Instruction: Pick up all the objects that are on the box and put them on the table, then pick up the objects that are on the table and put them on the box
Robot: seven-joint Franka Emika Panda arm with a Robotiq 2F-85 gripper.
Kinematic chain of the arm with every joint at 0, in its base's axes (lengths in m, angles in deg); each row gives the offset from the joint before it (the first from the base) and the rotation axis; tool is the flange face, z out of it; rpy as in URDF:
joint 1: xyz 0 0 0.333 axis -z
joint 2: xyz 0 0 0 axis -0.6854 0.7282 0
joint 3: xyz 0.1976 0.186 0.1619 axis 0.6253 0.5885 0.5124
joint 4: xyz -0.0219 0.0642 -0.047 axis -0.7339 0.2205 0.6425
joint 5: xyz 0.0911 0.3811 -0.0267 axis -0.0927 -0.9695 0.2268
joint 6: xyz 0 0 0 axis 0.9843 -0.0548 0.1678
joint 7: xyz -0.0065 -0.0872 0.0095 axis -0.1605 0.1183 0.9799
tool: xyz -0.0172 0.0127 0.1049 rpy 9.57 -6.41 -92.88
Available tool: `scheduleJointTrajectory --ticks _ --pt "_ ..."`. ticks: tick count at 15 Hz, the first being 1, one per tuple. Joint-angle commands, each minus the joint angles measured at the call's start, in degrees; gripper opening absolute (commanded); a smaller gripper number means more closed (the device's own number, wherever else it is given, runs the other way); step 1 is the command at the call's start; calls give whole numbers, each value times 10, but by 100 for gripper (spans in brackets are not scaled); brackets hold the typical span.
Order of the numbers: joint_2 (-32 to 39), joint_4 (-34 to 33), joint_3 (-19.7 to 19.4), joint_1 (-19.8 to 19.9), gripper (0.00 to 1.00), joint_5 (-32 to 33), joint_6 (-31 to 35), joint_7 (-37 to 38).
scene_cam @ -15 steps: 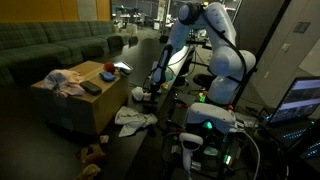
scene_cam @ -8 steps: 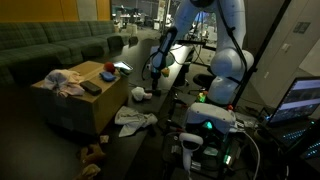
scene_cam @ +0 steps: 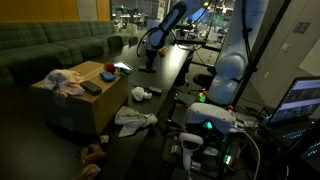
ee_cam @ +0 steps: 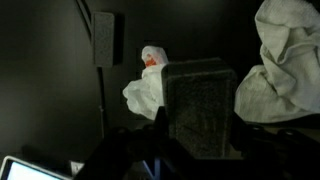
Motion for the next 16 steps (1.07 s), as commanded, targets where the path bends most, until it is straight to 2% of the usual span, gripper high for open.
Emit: scheduleJointTrajectory --ticks 1,5,9,16 --pt "-43 -32 -26 -60 33 34 -24 68" --pt "-28 -91 -19 -103 33 77 -21 139" --pt "3 -148 -9 -143 33 99 -26 170" --pt "89 -248 6 -198 33 84 -21 168"
